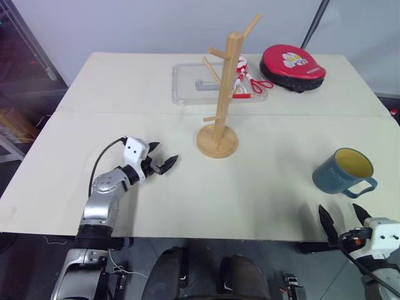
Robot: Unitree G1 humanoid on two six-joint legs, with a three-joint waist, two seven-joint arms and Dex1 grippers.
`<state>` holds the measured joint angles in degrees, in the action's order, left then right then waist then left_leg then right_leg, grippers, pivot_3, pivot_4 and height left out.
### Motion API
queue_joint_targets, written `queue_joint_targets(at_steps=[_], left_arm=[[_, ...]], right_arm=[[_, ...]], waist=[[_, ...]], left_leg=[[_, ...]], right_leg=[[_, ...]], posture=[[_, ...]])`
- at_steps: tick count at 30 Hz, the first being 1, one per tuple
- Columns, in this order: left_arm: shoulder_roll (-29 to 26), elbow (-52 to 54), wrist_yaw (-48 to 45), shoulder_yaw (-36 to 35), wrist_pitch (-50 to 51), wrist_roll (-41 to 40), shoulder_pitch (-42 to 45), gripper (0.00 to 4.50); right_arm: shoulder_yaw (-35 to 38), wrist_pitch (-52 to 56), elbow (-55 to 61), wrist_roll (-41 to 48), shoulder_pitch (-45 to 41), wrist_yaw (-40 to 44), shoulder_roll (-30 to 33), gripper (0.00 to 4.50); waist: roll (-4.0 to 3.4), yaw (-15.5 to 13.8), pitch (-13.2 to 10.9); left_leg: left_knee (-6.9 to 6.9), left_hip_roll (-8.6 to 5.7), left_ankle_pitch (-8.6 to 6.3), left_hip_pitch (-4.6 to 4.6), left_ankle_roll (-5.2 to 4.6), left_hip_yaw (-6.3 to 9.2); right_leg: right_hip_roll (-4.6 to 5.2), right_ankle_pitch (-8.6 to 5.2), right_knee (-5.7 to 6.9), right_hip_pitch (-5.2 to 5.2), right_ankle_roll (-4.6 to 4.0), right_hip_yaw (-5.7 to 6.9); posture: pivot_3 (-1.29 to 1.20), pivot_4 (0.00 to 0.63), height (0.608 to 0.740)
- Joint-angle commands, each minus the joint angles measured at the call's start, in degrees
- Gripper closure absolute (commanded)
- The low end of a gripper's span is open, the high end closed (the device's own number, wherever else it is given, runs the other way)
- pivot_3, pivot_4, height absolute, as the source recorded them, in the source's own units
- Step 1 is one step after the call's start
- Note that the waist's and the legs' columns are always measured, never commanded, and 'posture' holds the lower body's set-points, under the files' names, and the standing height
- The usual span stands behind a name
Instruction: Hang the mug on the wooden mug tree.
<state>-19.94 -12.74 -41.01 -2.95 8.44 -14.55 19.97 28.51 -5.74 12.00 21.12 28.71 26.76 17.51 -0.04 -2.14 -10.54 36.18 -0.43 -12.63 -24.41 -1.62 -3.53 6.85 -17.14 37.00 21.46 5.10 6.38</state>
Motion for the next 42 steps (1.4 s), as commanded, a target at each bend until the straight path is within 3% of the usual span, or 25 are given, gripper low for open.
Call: queue_joint_targets(at_steps=[1, 14, 20, 25, 42], left_arm=[[0.2, 2.3, 0.2, -0.2, 0.2, -1.1, 0.5, 0.00], [0.3, 4.0, -3.3, 1.8, 0.8, -2.0, 0.3, 0.00], [-1.4, 14.8, -16.1, 6.5, 7.0, -10.6, -1.6, 0.00], [-4.6, 23.1, -22.7, 12.4, 10.9, -12.5, -2.3, 0.00], [-3.8, 27.2, -22.4, 14.9, 10.6, -12.6, -2.3, 0.00]], right_arm=[[1.1, 0.3, 1.1, 0.6, -0.6, -0.6, 1.0, 0.04], [1.4, 2.8, 4.0, 0.9, 0.1, -3.3, 0.1, 0.04], [2.9, 2.3, 5.0, 0.4, 0.1, -7.0, -1.2, 0.04], [4.7, 2.9, 3.3, -1.5, -4.0, -13.9, -2.3, 0.04], [4.5, 3.6, 0.6, -5.5, -10.3, -21.0, -2.3, 0.04]], waist=[[0.00, 0.0, 0.0], [0.00, 0.0, 0.0], [-0.07, 0.0, 0.0], [-0.23, 0.4, 0.1], [-0.30, 0.6, 0.2]], left_leg=[[0.00, 0.00, 0.00, 0.00, 0.00, 0.00], [0.00, 0.00, 0.05, 0.00, -0.07, 0.00], [0.00, 0.00, 0.03, -0.01, -0.04, 0.00], [-0.01, 0.00, 0.00, 0.02, 0.07, 0.00], [0.02, 0.00, 0.10, 0.02, -0.11, 0.00]], right_leg=[[0.00, 0.00, 0.00, 0.00, 0.00, 0.00], [-0.01, 0.00, 0.01, -0.01, 0.00, 0.00], [0.01, 0.00, 0.00, -0.01, -0.01, -0.01], [0.00, 0.00, 0.00, 0.00, -0.07, -0.04], [-0.06, 0.01, 0.04, -0.01, -0.07, -0.05]], posture=[[0.00, 0.150, 0.739], [0.00, 0.150, 0.739], [0.00, 0.150, 0.739], [0.00, 0.150, 0.739], [0.00, 0.150, 0.739]])
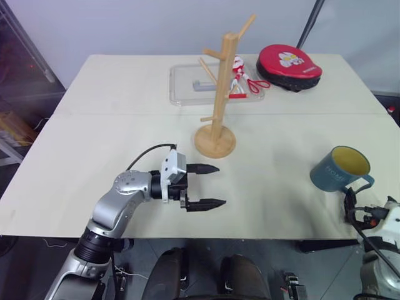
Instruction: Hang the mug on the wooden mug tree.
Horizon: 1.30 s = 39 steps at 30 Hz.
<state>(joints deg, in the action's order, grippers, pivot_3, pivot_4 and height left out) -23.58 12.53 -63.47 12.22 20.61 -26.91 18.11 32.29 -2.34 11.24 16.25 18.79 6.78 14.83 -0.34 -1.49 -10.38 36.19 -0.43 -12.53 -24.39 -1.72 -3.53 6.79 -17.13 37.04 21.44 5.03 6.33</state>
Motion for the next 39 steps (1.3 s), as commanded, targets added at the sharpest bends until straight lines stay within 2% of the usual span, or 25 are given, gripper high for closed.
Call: queue_joint_targets(at_steps=[1, 12, 13, 15, 20, 21, 26, 31, 34, 37, 39], left_arm=[[-0.1, 1.6, 0.0, -0.3, -2.0, -0.1, -0.5, 0.00], [0.7, -0.2, 1.1, -0.1, -5.5, 1.7, -0.7, 0.00], [0.6, -0.1, 1.2, -0.1, -5.4, 1.7, -0.7, 0.00], [0.4, 0.1, 1.4, -0.2, -5.3, 1.6, -0.6, 0.00], [0.2, -0.1, 2.2, -0.5, -5.4, 1.9, -0.3, 0.00], [0.2, -0.4, 2.3, -0.7, -5.6, 2.0, -0.2, 0.00], [-0.8, -1.9, 2.5, -1.9, -6.4, 2.4, -0.2, 0.00], [-2.2, -4.9, 3.0, -4.0, -8.0, 3.0, -0.1, 0.00], [-2.8, -6.6, 3.3, -5.2, -8.8, 3.3, 0.2, 0.00], [-4.3, -9.5, 3.6, -7.8, -10.4, 3.5, 0.9, 0.00], [-4.6, -10.3, 3.8, -9.1, -10.6, 2.9, 1.6, 0.00]], right_arm=[[0.6, 0.4, 1.4, -0.8, -0.7, -1.3, 0.4, 0.04], [0.3, 2.3, -1.9, -1.8, -3.6, -2.5, 0.6, 0.04], [0.2, 2.3, -2.1, -1.8, -3.7, -2.4, 0.6, 0.55], [0.0, 2.4, -2.2, -1.4, -3.9, -2.0, 0.5, 1.25], [-0.7, 2.9, -1.8, -0.5, -4.1, -0.7, 0.3, 3.99], [-0.9, 2.9, -1.8, -0.4, -4.0, -0.3, 0.2, 4.31], [-2.7, 2.6, 0.6, -0.1, -3.2, 1.8, 0.4, 4.42], [-12.5, 2.9, 10.7, -7.7, -2.8, 10.3, 9.4, 4.42], [-16.5, 5.0, 16.7, -8.8, -4.3, 14.6, 14.6, 4.42], [-19.1, 14.7, 23.7, -4.7, -15.6, 19.6, 22.3, 4.42], [-19.8, 19.1, 23.9, -3.6, -21.3, 20.4, 24.6, 4.42]], waist=[[0.00, 0.0, 0.0], [0.00, 0.0, 0.0], [0.00, 0.0, 0.0], [0.00, 0.0, 0.0], [0.00, 0.0, 0.0], [0.00, 0.1, 0.0], [0.00, 0.7, 0.0], [-0.08, 1.3, 0.0], [-0.07, 1.0, 0.0], [-0.04, 1.1, -0.1], [0.03, 0.7, -0.1]], left_leg=[[0.00, 0.00, 0.00, 0.00, 0.00, 0.00], [0.01, 0.00, 0.00, -0.01, -0.01, -0.01], [0.01, 0.00, 0.00, 0.00, -0.01, -0.01], [0.01, 0.00, 0.00, 0.00, -0.01, -0.01], [0.01, 0.00, 0.01, 0.00, -0.01, -0.01], [0.01, 0.00, 0.01, 0.00, -0.01, -0.01], [0.01, 0.00, 0.01, 0.01, -0.01, 0.00], [0.02, 0.01, 0.01, 0.03, -0.01, -0.02], [0.03, 0.02, 0.01, 0.04, -0.01, 0.00], [0.11, 0.02, 0.01, 0.00, -0.01, -0.03], [0.18, 0.03, 0.01, -0.02, -0.02, -0.02]], right_leg=[[0.00, 0.00, 0.00, 0.00, 0.00, 0.00], [-0.01, 0.00, 0.01, -0.01, 0.00, 0.00], [-0.01, 0.00, 0.01, 0.00, 0.00, 0.00], [-0.02, 0.00, 0.02, 0.00, 0.01, 0.00], [-0.02, 0.00, 0.02, -0.01, 0.01, 0.00], [-0.02, 0.00, 0.02, -0.01, 0.01, 0.00], [-0.03, 0.00, 0.04, -0.02, 0.01, 0.01], [-0.04, 0.00, 0.11, 0.02, 0.01, -0.02], [-0.07, 0.00, 0.12, 0.02, 0.01, -0.01], [-0.05, 0.01, 0.12, 0.04, 0.03, -0.03], [-0.04, 0.02, 0.12, 0.04, 0.02, -0.02]], posture=[[0.00, 0.150, 0.739], [0.00, 0.150, 0.739], [0.00, 0.150, 0.739], [0.00, 0.150, 0.739], [0.00, 0.150, 0.739], [0.00, 0.150, 0.739], [0.00, 0.150, 0.739], [0.00, 0.150, 0.739], [0.00, 0.150, 0.739], [0.00, 0.150, 0.739], [0.00, 0.150, 0.739]])
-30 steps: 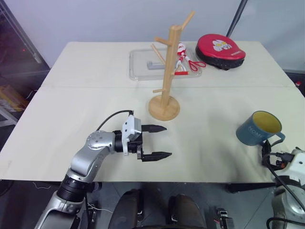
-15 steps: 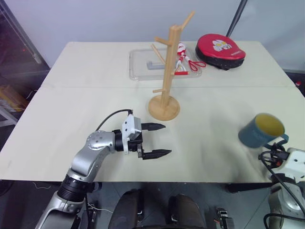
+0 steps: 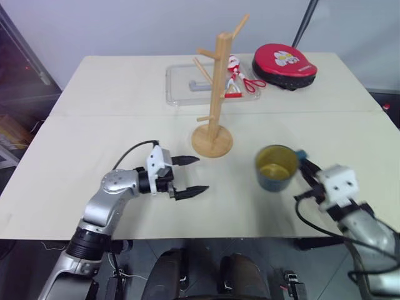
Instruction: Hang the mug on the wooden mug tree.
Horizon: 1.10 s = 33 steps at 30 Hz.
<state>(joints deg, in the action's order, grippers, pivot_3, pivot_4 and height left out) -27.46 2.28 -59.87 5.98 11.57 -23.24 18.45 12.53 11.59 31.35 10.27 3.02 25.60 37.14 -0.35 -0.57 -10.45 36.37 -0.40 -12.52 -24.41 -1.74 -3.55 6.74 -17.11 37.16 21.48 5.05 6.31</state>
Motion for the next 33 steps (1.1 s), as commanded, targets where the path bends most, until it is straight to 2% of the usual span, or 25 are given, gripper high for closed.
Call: queue_joint_targets(at_steps=[1, 7, 20, 33], left_arm=[[-0.7, -0.1, 0.4, -4.1, -1.1, -1.8, 1.5, 0.00], [-0.9, 0.3, 2.0, -8.6, 1.1, -4.8, 2.6, 0.00], [-2.5, 3.2, 5.9, -14.7, 2.3, -6.9, -0.2, 0.00], [-3.5, 5.7, 6.9, -18.1, 4.9, -11.3, -0.7, 0.00]], right_arm=[[-0.7, 6.8, 3.1, 2.8, -9.2, 2.3, 3.4, 4.42], [-4.1, 7.9, -6.0, 3.0, -22.7, 7.9, 6.3, 4.42], [-10.0, 3.2, -18.0, 0.0, -35.1, 15.5, 6.4, 4.42], [-15.9, 5.1, -24.2, -3.7, -45.4, 17.0, 3.8, 4.42]], waist=[[0.15, -0.2, 0.0], [0.28, -0.5, -0.1], [0.29, 0.0, -0.1], [0.33, 0.0, -0.1]], left_leg=[[-0.01, 0.00, 0.00, -0.01, 0.00, 0.04], [0.01, -0.09, -0.06, -0.12, -0.09, 0.08], [0.02, -0.06, -0.02, -0.05, -0.04, 0.02], [0.04, -0.06, -0.02, -0.06, -0.03, 0.00]], right_leg=[[0.00, 0.00, -0.02, -0.01, 0.00, 0.04], [0.09, 0.01, -0.15, -0.08, 0.00, 0.12], [0.05, 0.02, 0.01, -0.07, 0.02, 0.13], [0.06, 0.02, 0.02, -0.06, 0.01, 0.13]], posture=[[0.00, 0.150, 0.739], [0.00, 0.150, 0.739], [0.00, 0.150, 0.739], [0.00, 0.150, 0.739]])
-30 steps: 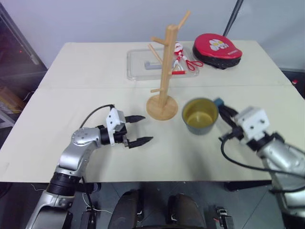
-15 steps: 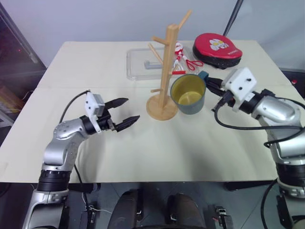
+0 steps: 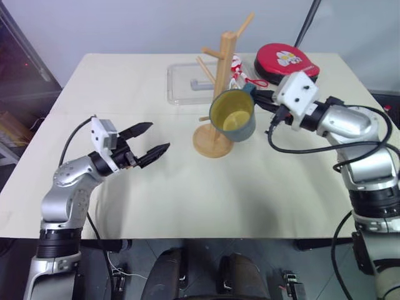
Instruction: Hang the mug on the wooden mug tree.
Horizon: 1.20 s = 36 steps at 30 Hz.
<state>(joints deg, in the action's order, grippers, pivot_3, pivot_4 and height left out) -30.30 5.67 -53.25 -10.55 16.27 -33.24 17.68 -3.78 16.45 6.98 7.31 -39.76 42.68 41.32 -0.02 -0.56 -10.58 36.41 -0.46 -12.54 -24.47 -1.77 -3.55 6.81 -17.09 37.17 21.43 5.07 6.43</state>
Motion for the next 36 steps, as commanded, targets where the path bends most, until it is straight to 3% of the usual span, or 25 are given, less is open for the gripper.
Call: queue_joint_targets(at_steps=[1, 11, 14, 18, 22, 25, 30, 32, 36], left_arm=[[-0.7, 2.4, 0.4, -1.6, 0.3, -1.4, 0.0, 0.00], [-0.7, 3.3, 1.5, -1.4, 0.5, -1.8, -0.4, 0.00], [-0.7, 3.6, 1.7, -1.4, 0.6, -1.8, -0.6, 0.00], [-0.8, 3.7, 2.1, -1.6, 0.7, -1.9, -0.9, 0.00], [-0.8, 2.1, 3.4, -2.2, 0.6, -1.5, -0.5, 0.00], [0.7, -2.6, 9.1, -3.9, -2.9, 2.2, 0.4, 0.00], [2.9, -11.7, 19.1, -7.6, -7.8, 7.4, 0.7, 0.00], [3.5, -13.8, 21.1, -8.0, -8.7, 8.9, -0.8, 0.00], [4.3, -15.7, 24.3, -8.3, -9.7, 10.8, -3.0, 0.00]], right_arm=[[0.0, 0.4, -0.2, -1.0, -3.1, 0.0, -0.6, 4.42], [-3.8, 2.0, -3.2, -4.2, -5.9, 2.0, -1.6, 4.42], [-3.5, 2.4, -3.2, -4.2, -6.5, 1.7, -2.2, 3.53], [-2.7, 2.4, -1.9, -5.1, -6.3, 1.3, -1.5, 1.58], [1.3, 3.8, 0.3, -4.1, -4.5, 0.4, 0.6, 1.58], [8.8, 6.5, 3.1, 0.4, -0.2, -2.1, -0.4, 1.58], [20.0, 8.2, 6.2, 7.5, 13.2, -8.8, -8.5, 1.58], [20.7, 4.8, 6.0, 7.8, 20.3, -11.2, -13.2, 1.58], [18.8, -0.8, 4.7, 6.3, 26.8, -13.3, -18.3, 1.58]], waist=[[0.00, 0.0, 0.0], [0.00, 0.0, 0.0], [0.00, 0.0, 0.0], [0.00, 0.0, 0.0], [0.00, 0.0, 0.0], [0.01, -0.3, 0.0], [0.14, -0.1, 0.1], [0.17, -0.1, 0.1], [0.07, 0.2, 0.0]], left_leg=[[0.00, 0.00, 0.00, 0.00, 0.00, 0.00], [0.00, 0.00, 0.01, 0.00, 0.03, -0.01], [-0.01, 0.00, 0.02, 0.00, 0.03, -0.01], [-0.01, 0.00, 0.02, 0.00, 0.03, -0.01], [-0.02, 0.00, 0.01, 0.00, 0.02, -0.01], [-0.02, -0.01, 0.00, -0.01, 0.02, 0.00], [-0.07, 0.00, -0.01, 0.00, 0.00, -0.01], [-0.13, 0.00, -0.01, 0.03, 0.00, -0.02], [-0.18, 0.00, 0.01, 0.03, 0.03, -0.13]], right_leg=[[0.00, 0.00, 0.00, 0.00, 0.00, 0.00], [0.00, 0.00, 0.00, 0.00, 0.00, 0.00], [0.00, 0.00, 0.00, 0.00, 0.00, 0.00], [-0.01, 0.00, 0.00, 0.01, 0.00, 0.00], [0.00, 0.00, -0.01, 0.01, 0.00, 0.00], [0.01, 0.00, -0.05, -0.01, 0.00, 0.01], [0.01, 0.02, -0.05, -0.02, 0.02, 0.03], [0.01, 0.02, -0.07, -0.04, 0.03, 0.04], [0.01, 0.02, 0.01, 0.09, 0.03, -0.03]], posture=[[0.00, 0.150, 0.739], [0.00, 0.150, 0.739], [0.00, 0.150, 0.739], [0.00, 0.150, 0.739], [0.00, 0.150, 0.739], [0.00, 0.150, 0.739], [0.00, 0.150, 0.739], [0.00, 0.150, 0.739], [0.00, 0.150, 0.739]])
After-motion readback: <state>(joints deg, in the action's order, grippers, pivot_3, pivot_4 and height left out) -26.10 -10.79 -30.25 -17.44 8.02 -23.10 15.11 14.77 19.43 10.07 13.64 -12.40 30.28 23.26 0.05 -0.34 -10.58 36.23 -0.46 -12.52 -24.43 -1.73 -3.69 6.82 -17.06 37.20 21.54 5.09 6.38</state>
